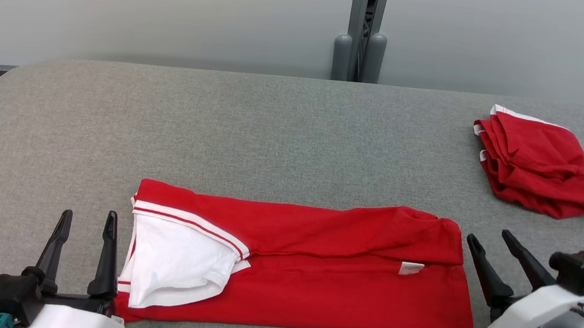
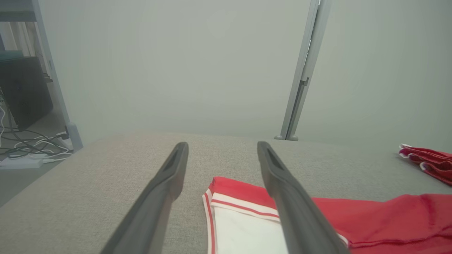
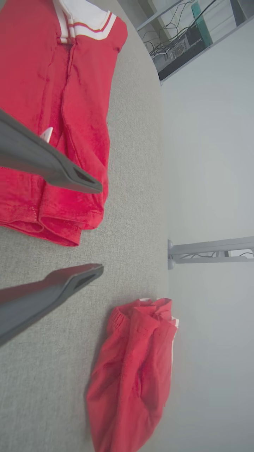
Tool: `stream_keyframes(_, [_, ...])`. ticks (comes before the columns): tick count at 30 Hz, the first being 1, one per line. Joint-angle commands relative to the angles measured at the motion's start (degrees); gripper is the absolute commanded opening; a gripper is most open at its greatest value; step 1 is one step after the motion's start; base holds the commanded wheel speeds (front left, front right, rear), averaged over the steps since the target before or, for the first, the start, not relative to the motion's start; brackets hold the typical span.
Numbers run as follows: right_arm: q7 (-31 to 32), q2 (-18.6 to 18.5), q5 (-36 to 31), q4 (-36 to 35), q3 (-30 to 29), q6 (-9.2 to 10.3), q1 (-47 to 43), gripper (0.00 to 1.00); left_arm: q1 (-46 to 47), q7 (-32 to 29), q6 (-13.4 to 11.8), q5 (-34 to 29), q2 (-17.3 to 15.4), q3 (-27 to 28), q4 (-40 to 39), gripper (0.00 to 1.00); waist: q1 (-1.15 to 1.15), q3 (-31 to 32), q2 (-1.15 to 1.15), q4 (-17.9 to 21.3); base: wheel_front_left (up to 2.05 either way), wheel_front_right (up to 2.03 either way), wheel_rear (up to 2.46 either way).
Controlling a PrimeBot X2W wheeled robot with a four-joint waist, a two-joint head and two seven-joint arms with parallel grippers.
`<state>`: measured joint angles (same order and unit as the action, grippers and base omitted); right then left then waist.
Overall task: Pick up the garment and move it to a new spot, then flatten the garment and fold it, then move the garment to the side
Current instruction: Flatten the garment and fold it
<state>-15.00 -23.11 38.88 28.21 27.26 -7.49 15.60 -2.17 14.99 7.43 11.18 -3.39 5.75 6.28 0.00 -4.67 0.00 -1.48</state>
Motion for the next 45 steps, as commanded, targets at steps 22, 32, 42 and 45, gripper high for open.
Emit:
stream_keyframes(22, [8.3,-2.4,8.8,10.8,11.5,0.00,12.5,0.00,1.5,0.2,0.1,0.9,0.4,-2.9,0.4,1.00,0.00,-1.2,0.00,-4.3,0.00,0.00,0.00])
stream_keyframes(32, [0.9,-4.9,8.6,7.3,15.5,0.01,12.9,0.00,1.6,0.2,0.1,1.5,0.4,-3.0,0.4,1.00,0.00,-1.7,0.00,-3.5,0.00,0.00,0.00])
stream_keyframes(42, [-0.3,-10.7,10.3,-4.0,19.1,0.00,7.4,0.00,0.8,0.2,0.1,1.9,0.4,-2.3,0.3,1.00,0.00,-2.0,0.00,-1.8,0.00,0.00,0.00])
stream_keyframes(45, [-0.3,-12.3,11.5,-6.4,20.4,0.01,6.0,0.00,1.2,0.2,0.1,1.6,0.4,-2.4,0.3,1.00,0.00,-2.4,0.00,-1.3,0.00,0.00,0.00])
